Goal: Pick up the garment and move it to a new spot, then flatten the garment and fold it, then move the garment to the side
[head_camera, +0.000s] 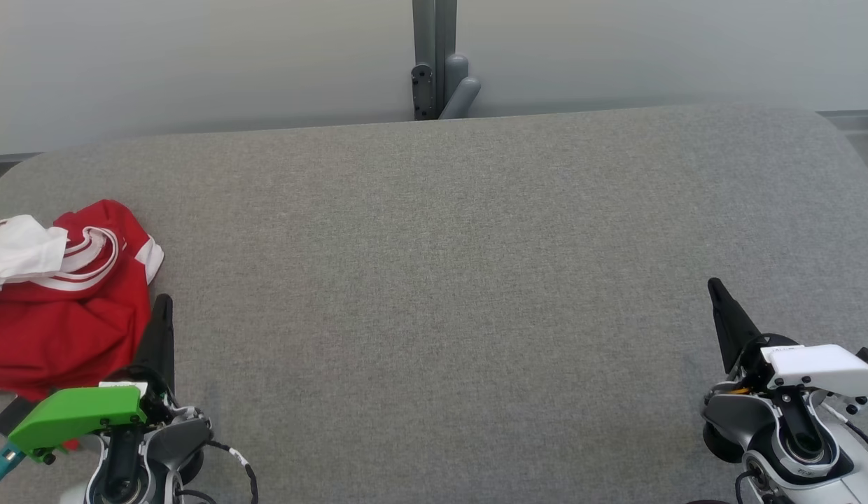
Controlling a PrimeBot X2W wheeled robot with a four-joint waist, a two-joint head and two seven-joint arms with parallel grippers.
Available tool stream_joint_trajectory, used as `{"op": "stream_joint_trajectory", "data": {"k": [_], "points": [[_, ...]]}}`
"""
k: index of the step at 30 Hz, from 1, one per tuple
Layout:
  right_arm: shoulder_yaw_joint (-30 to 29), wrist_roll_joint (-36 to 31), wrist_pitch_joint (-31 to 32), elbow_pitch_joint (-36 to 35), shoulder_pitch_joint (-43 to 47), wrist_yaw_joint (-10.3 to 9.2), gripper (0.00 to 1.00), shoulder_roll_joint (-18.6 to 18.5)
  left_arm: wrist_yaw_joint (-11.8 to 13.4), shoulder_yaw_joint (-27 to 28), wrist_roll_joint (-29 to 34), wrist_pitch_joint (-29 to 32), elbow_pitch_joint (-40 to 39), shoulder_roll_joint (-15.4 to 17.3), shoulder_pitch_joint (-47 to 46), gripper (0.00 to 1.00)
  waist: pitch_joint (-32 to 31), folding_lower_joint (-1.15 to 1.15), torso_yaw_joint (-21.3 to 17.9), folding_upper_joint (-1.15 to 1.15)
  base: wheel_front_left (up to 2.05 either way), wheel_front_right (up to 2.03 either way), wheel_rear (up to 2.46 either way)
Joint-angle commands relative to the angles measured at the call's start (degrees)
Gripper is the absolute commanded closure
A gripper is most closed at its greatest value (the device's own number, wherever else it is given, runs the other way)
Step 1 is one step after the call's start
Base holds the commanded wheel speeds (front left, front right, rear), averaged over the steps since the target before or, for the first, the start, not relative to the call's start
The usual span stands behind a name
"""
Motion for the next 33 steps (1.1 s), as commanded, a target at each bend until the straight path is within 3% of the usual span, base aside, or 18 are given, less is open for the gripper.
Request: {"op": "stream_joint_trajectory", "data": {"k": [1, 2, 3, 15, 22, 33], "points": [[0.09, 0.18, -0.21, -0.19, -0.2, 0.02, 1.0, -0.25, -0.01, 0.06, 0.01, 0.08, -0.23, 0.35, -0.32, 1.0, 0.0, 0.0, 0.0, 0.0, 0.0, 0.0, 0.0], [0.18, 0.32, -0.33, -0.23, -0.22, 0.02, 1.0, -0.36, -0.01, 0.06, 0.01, 0.08, -0.24, 0.35, -0.32, 1.0, 0.0, 0.0, 0.0, 0.0, 0.0, 0.0, 0.0], [0.19, 0.06, -0.07, -0.09, -0.01, 0.0, 0.0, -0.09, -0.01, 0.0, 0.0, -0.01, 0.0, 0.0, 0.0, 0.0, 0.0, 0.0, 0.0, 0.0, 0.0, 0.0, 0.0], [-0.17, -5.99, -0.44, 0.69, 0.98, -0.01, 0.0, 1.55, -0.7, -1.35, 4.57, -2.76, 1.87, -0.16, 1.14, 0.0, 0.14, 0.0, 0.0, 0.06, 0.0, 0.0, 0.0], [-1.44, -13.77, -0.68, 0.74, 0.97, 0.0, 0.0, 2.42, -1.13, -1.71, 11.29, -4.41, 2.2, -0.15, 1.03, 0.0, 0.37, 0.0, -0.03, 0.0, 0.0, 0.0, 0.0], [-4.36, -31.45, -1.12, 0.36, 1.2, 0.0, 0.0, 4.49, -1.82, -2.76, 25.33, -7.19, 2.48, -0.1, 1.03, 0.0, 0.64, 0.0, -0.17, 0.0, 0.0, 0.0, 0.0]]}}
